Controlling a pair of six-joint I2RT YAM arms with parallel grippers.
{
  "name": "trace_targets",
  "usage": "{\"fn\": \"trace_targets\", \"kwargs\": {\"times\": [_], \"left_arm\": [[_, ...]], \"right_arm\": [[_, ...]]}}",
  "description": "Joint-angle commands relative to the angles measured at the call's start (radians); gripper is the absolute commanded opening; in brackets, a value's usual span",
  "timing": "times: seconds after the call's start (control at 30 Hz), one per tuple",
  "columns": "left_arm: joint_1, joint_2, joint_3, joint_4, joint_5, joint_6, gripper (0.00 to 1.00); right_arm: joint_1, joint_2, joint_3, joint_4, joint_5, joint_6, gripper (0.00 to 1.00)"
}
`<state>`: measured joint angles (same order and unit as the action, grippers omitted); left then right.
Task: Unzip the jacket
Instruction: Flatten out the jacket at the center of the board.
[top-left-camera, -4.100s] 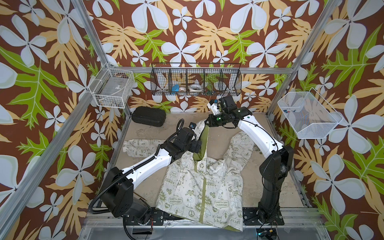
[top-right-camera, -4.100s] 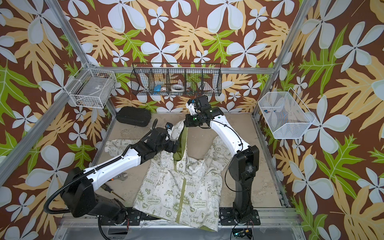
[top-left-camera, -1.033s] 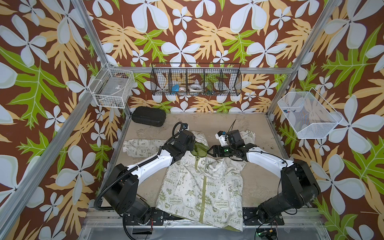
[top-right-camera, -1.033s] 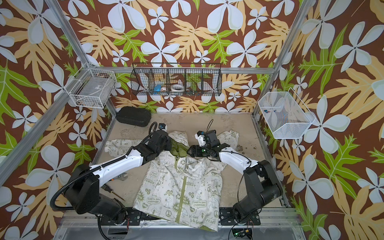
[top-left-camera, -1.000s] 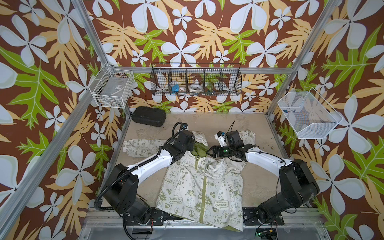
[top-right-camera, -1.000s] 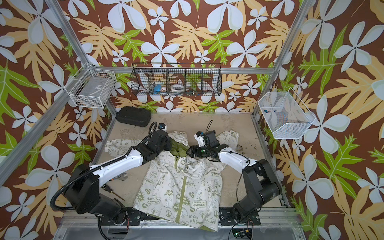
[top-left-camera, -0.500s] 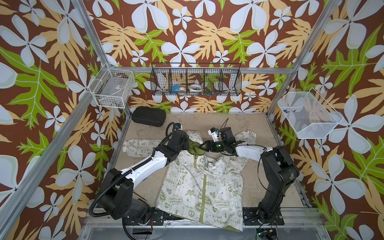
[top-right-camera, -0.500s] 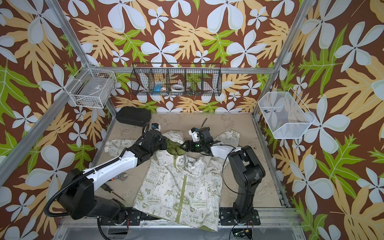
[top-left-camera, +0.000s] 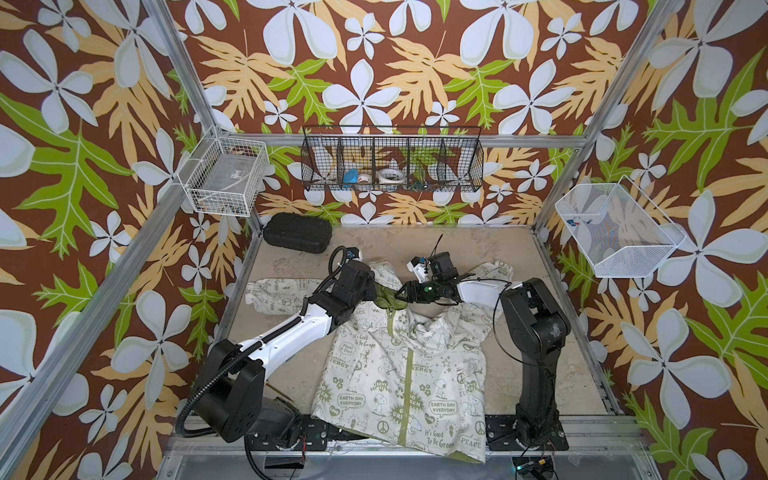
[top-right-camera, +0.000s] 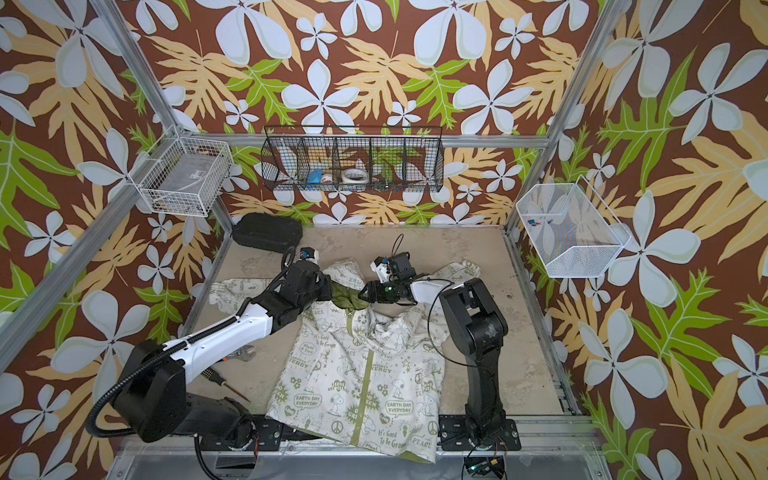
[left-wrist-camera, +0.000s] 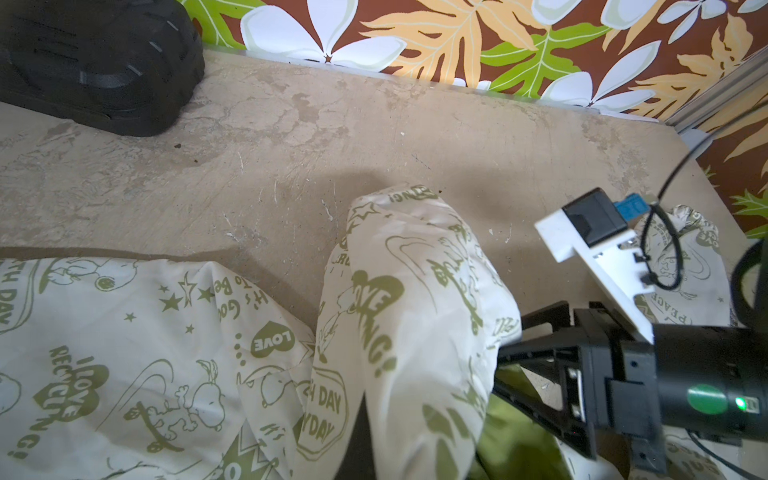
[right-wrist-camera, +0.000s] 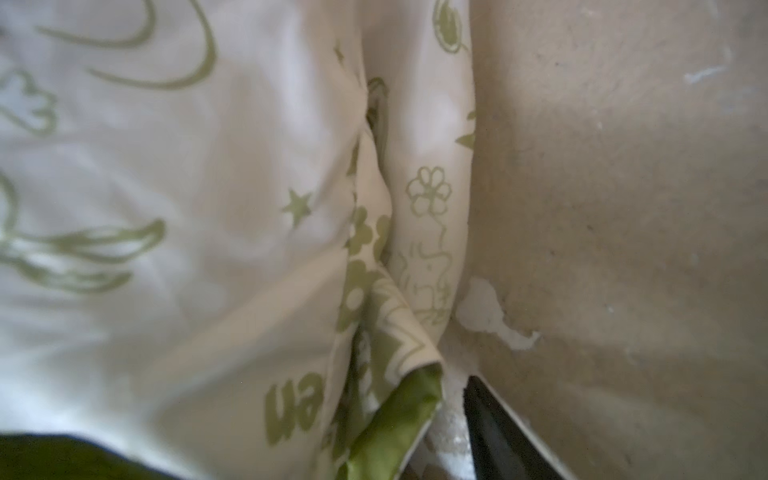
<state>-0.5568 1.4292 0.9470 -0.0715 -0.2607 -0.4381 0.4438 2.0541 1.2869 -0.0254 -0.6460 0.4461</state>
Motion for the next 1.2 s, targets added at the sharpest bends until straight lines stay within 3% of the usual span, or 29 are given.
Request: {"fn": "trace_targets", "kwargs": {"times": [0.0,0.07,0.37,0.57,0.67,0.7,0.73,0.77,0.83,0.9,0.93,1.03,1.17], "left_arm": [[0.009,0.009,0.017,0.024,0.001,0.03,0.0],[0.016,0.024,0.028,0.024,0.007,0.041,0.0],[0.052,0.156,0.17,0.085,0.047,0.116,0.0],[0.079,0.442,0.445,0.052,0.082,0.137,0.0],[0.109,0.613,0.632,0.003,0.121,0.123,0.21],[0.119,0.659,0.678,0.0,0.138,0.118,0.34],[0.126,0.694,0.714,-0.004,0.147,0.113,0.54],[0.131,0.716,0.737,-0.007,0.149,0.113,0.66],[0.135,0.744,0.771,-0.034,0.133,0.138,0.83],[0.135,0.733,0.755,-0.051,0.103,0.182,0.89],[0.135,0.71,0.719,-0.045,0.077,0.2,0.91],[0.135,0.602,0.567,0.016,-0.001,0.256,0.98],[0.153,0.5,0.427,0.032,-0.03,0.306,1.0]], "right_arm": [[-0.009,-0.007,0.066,-0.055,0.027,-0.047,0.24],[-0.035,-0.022,0.114,-0.112,0.086,-0.062,0.01],[-0.178,-0.049,0.389,-0.346,0.386,-0.223,0.0],[-0.192,0.033,0.514,-0.403,0.717,-0.338,0.0],[-0.235,0.055,0.52,-0.411,0.83,-0.285,0.0],[-0.255,0.055,0.509,-0.402,0.848,-0.264,0.0],[-0.274,0.057,0.499,-0.397,0.851,-0.246,0.0],[-0.291,0.062,0.497,-0.4,0.838,-0.237,0.0],[-0.328,0.103,0.541,-0.465,0.706,-0.232,0.2],[-0.356,0.153,0.594,-0.571,0.576,-0.216,0.44],[-0.369,0.167,0.6,-0.612,0.501,-0.21,0.5],[-0.389,0.091,0.459,-0.589,0.393,-0.154,0.58],[-0.411,-0.076,0.208,-0.476,0.371,-0.059,0.63]]}}
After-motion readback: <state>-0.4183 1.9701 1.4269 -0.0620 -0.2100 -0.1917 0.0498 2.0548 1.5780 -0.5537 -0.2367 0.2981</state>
